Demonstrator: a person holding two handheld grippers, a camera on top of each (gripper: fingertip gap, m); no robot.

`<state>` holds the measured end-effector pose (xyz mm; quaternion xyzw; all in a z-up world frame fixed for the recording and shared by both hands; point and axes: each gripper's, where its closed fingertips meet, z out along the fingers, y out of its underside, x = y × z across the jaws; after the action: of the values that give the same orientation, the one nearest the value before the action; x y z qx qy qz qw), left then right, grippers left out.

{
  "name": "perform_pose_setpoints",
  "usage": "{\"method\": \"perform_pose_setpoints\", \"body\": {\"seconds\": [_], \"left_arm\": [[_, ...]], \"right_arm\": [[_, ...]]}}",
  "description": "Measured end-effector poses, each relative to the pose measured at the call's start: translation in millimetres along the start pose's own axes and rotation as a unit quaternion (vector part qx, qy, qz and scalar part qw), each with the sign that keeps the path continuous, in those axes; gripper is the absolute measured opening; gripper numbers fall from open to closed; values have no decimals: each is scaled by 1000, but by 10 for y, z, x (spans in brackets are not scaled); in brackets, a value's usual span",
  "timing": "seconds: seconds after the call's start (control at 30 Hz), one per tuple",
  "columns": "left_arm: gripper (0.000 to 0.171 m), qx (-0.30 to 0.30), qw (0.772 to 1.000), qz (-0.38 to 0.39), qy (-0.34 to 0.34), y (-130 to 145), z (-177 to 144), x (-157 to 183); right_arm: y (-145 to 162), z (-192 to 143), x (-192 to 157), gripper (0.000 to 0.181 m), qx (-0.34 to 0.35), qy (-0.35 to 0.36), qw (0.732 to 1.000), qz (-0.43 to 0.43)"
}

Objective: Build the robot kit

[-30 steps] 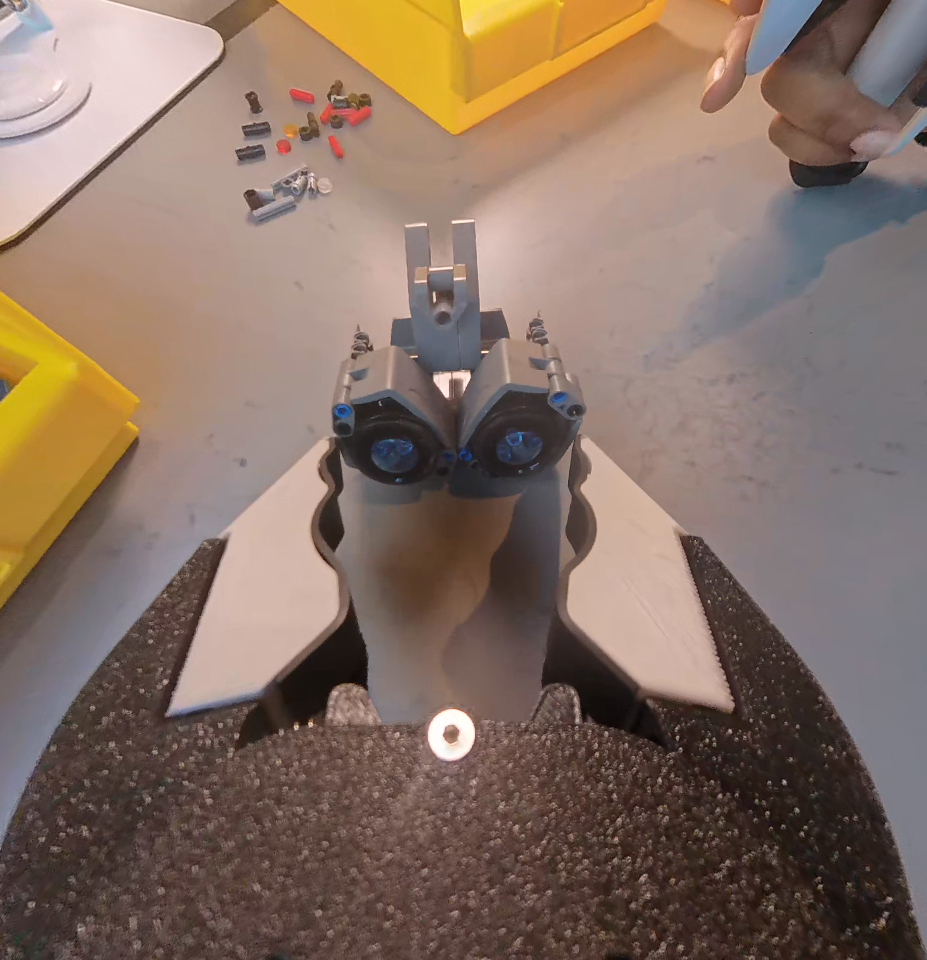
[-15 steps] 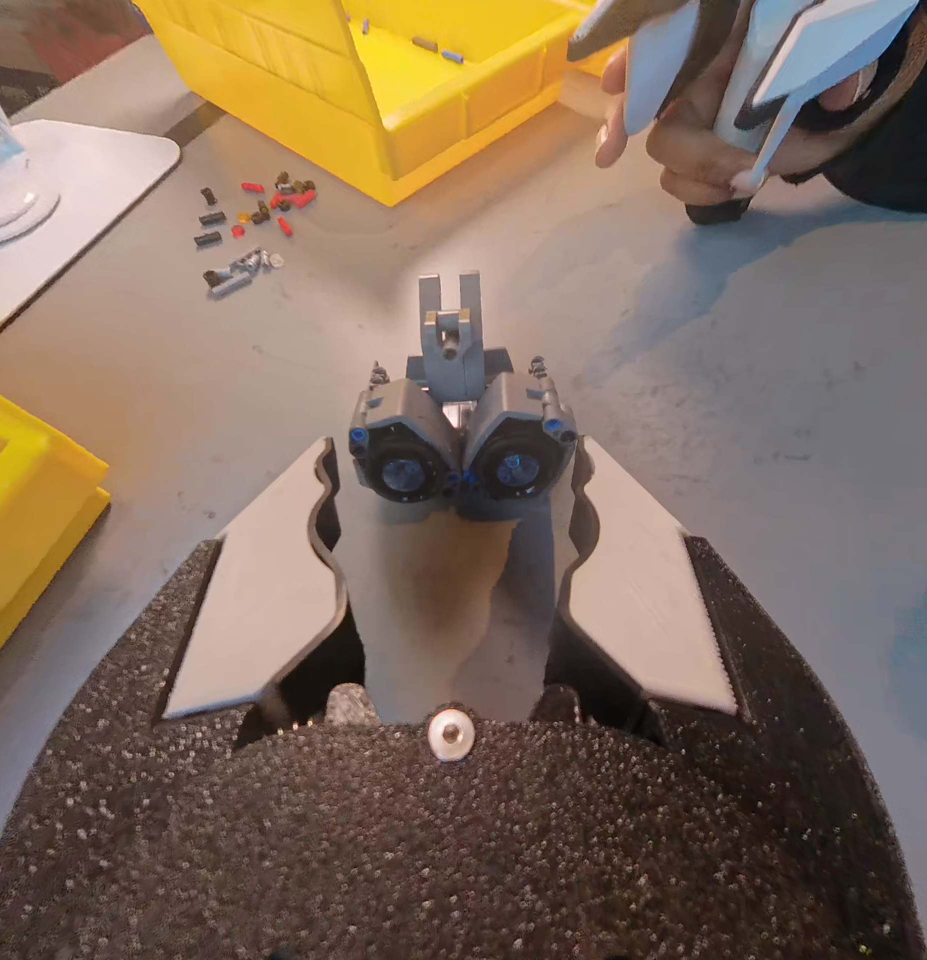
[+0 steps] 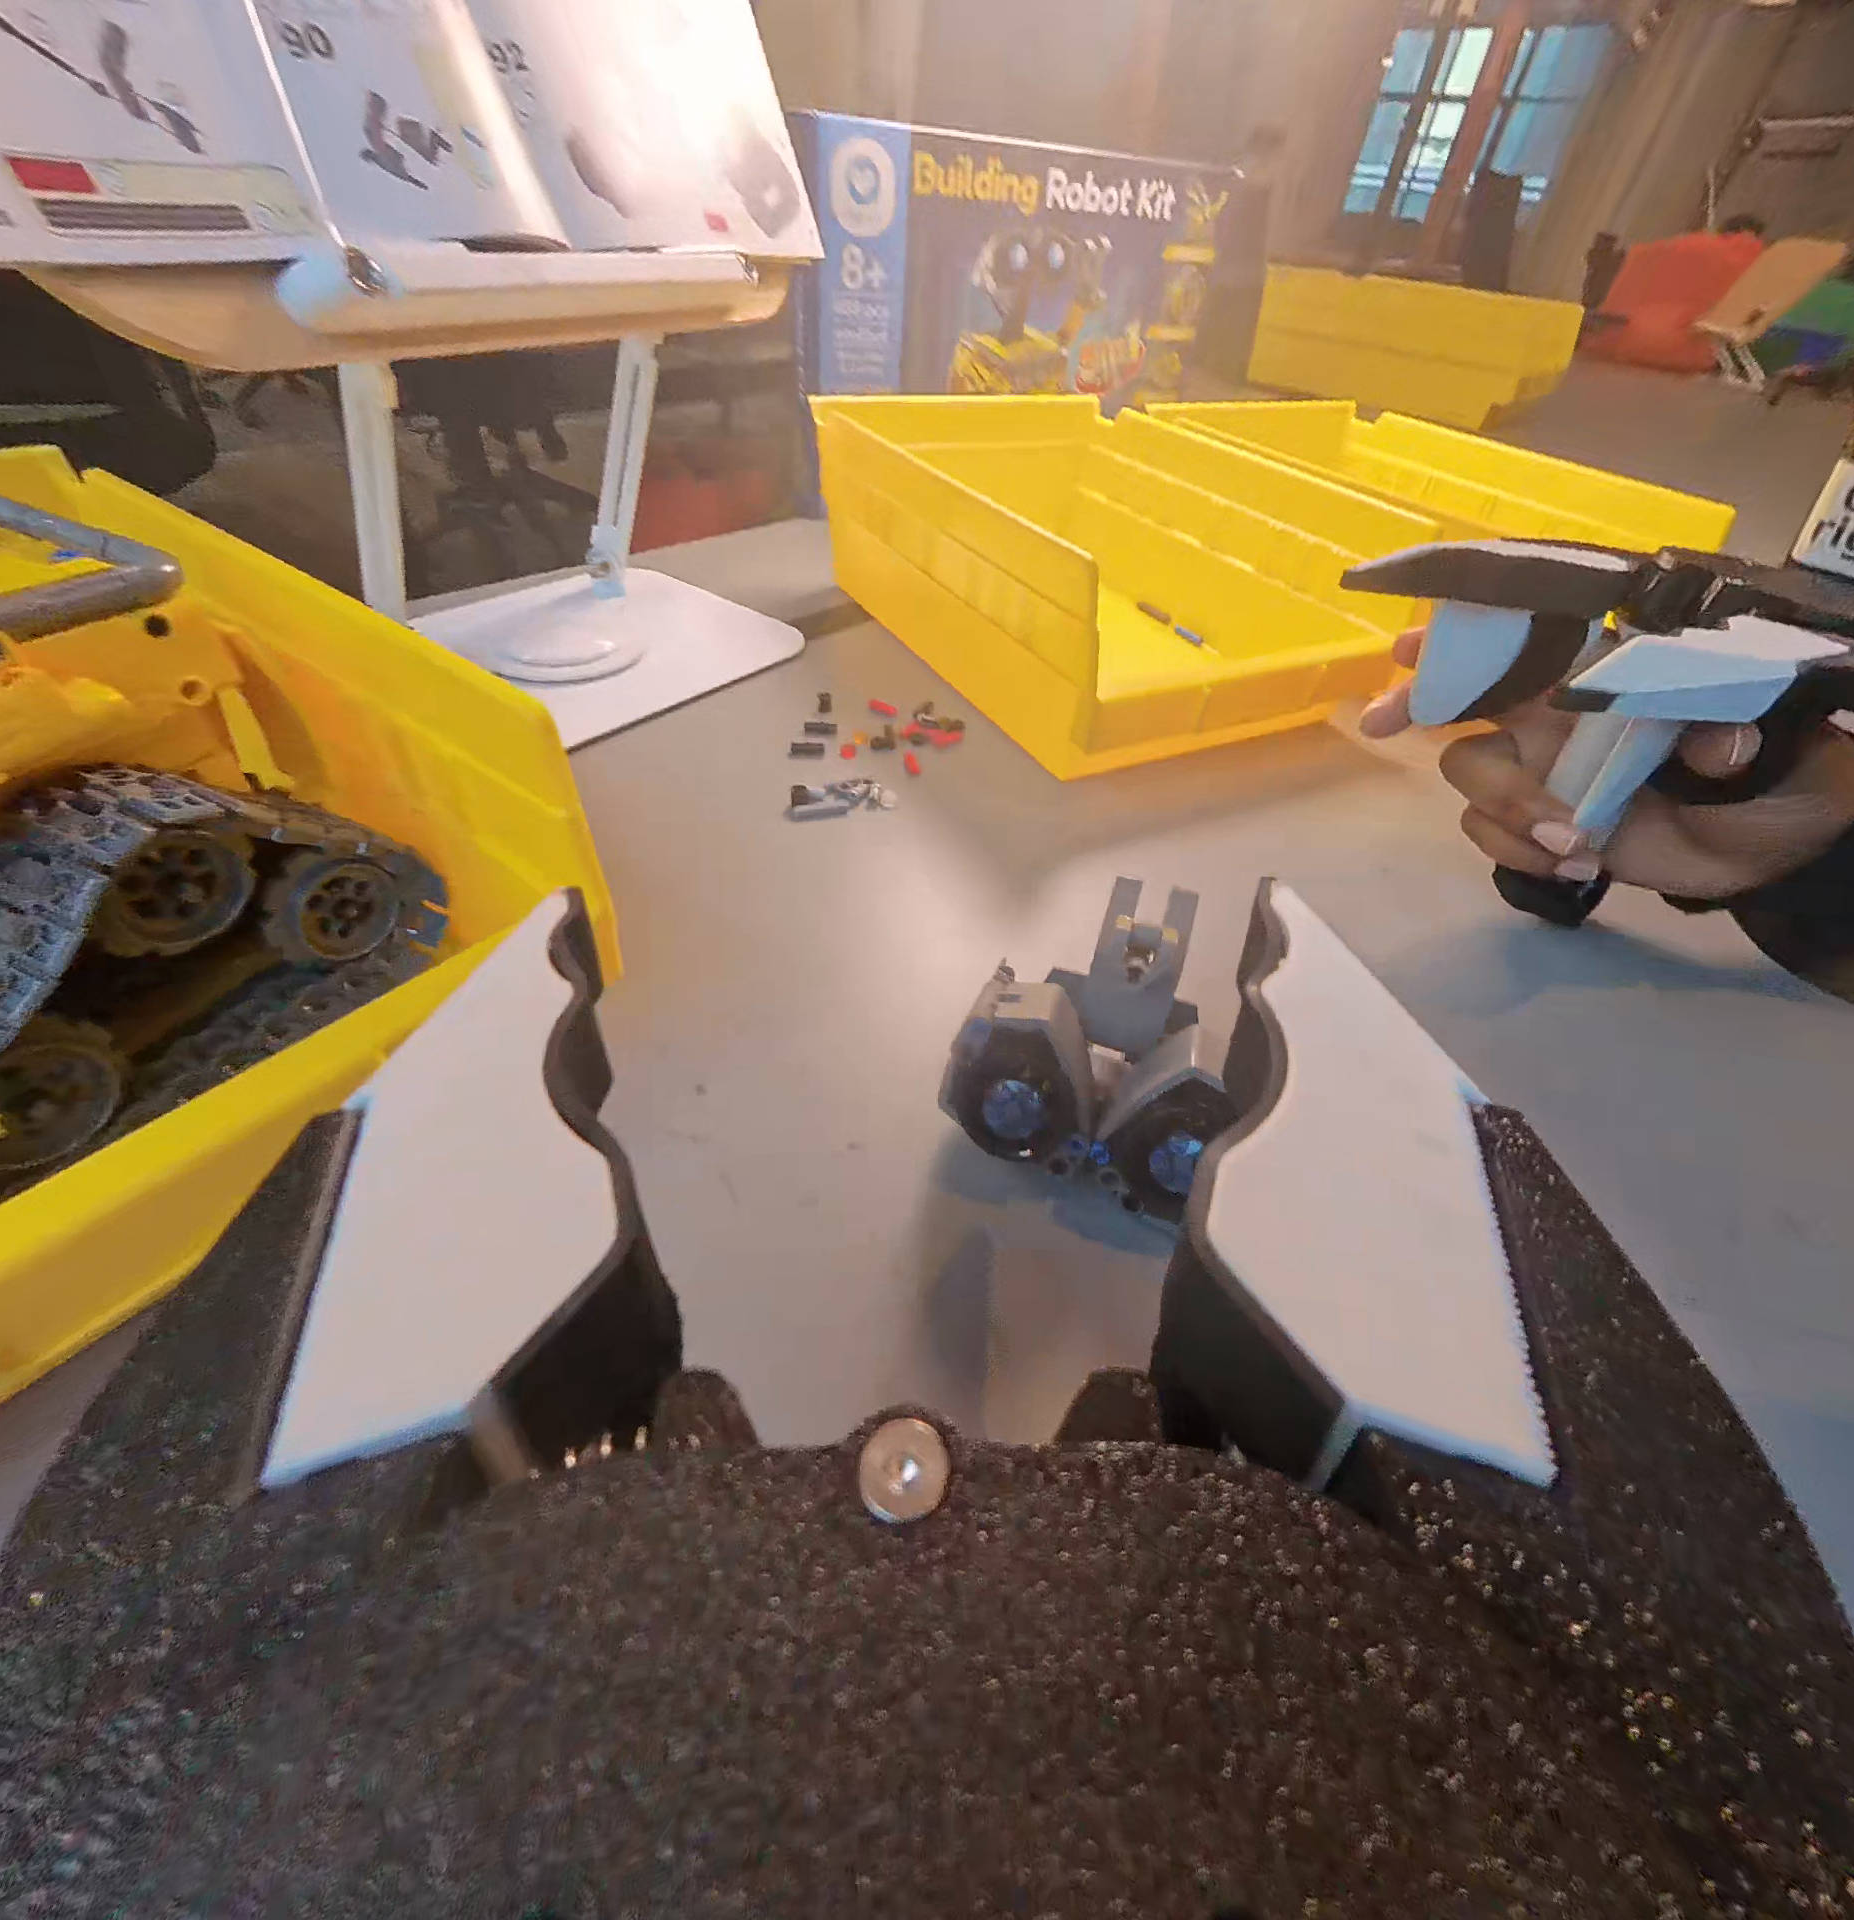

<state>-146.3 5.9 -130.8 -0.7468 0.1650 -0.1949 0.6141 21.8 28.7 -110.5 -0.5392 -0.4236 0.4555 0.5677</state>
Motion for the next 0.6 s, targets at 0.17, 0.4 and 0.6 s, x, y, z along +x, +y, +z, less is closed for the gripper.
{"method": "perform_pose_setpoints", "body": {"seconds": [0.17,0.4,0.6], "left_arm": [[95,36,999,-9,-18,-117,-98,-54],[27,99,994,7,-38,-307,-266,-110],[0,99,992,32,-64,-337,-291,-105]], "right_arm": [[-2,-29,113,71,3,21,1000,6],[76,-15,202,68,-15,45,999,-5],[64,-33,297,43,-10,66,998,-1]]}}
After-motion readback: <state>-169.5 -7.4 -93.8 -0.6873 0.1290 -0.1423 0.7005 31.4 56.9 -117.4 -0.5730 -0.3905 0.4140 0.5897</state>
